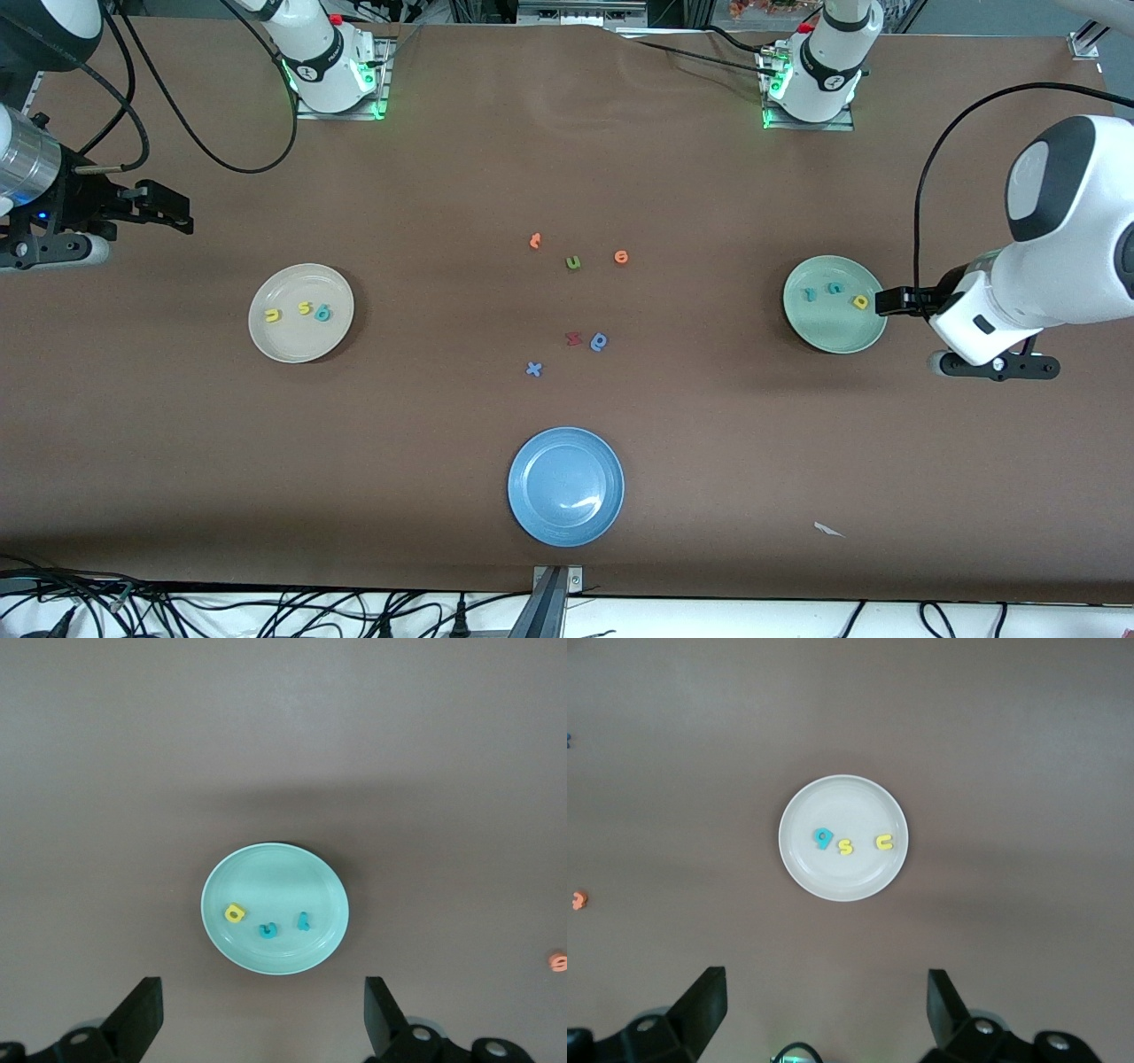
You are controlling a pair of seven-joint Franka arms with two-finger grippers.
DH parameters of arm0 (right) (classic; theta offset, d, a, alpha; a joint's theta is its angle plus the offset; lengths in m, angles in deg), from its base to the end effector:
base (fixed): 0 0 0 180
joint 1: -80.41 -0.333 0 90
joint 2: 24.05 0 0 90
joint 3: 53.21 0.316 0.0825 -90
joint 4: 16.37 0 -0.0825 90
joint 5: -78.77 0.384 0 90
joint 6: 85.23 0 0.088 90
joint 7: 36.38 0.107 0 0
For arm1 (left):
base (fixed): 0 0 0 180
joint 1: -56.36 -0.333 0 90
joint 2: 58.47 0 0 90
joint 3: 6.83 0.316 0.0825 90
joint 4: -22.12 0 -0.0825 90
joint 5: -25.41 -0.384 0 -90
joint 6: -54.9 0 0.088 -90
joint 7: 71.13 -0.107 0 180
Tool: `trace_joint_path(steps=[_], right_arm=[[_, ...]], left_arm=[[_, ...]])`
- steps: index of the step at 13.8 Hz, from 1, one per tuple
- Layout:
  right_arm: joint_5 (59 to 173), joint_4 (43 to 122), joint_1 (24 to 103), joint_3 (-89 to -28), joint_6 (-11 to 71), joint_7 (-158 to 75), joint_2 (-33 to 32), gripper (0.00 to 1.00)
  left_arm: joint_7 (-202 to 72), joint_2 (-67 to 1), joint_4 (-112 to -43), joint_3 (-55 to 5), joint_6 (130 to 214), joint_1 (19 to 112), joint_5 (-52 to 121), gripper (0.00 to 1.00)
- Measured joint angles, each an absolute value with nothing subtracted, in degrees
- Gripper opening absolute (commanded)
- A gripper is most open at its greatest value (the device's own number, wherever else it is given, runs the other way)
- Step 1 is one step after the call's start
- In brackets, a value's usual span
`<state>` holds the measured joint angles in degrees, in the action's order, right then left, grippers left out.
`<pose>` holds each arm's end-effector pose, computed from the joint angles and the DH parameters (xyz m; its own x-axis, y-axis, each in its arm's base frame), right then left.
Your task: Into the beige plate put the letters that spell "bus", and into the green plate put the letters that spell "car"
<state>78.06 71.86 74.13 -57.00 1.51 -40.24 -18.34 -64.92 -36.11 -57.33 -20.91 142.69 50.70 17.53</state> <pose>0.5756 0.0254 0.5781 0.9860 0.1090 -0.1261 0.1112 -0.9937 0.0105 0.6457 -0.0551 0.4768 0.9737 -0.0337 -0.2252 -0.0500 -0.9965 -0.0670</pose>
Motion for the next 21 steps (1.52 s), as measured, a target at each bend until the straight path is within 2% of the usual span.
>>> trace_joint_path(steps=[6,10,14,21], right_arm=[[78.1,70.3,74.1,-57.4,0.6,-40.3,-18.3,1.00],[78.1,69.9,74.1,-58.8,1.1,-40.3,-18.3,1.00],[77.0,69.9,73.4,-58.6,1.1,-40.3,-18.3,1.00],[76.9,69.9,73.4,-58.7,1.1,-40.3,-18.3,1.00]], left_arm=[[-68.6,-37.2,-57.3,-15.6,142.6,55.3,17.5,1.00],[-69.2,-38.0,-58.1,-15.3,142.6,55.6,17.5,1.00],[-69.3,-41.1,-62.2,-15.3,145.5,55.9,17.5,1.00],[-69.3,-41.2,-62.4,-14.8,146.0,55.7,17.5,1.00]])
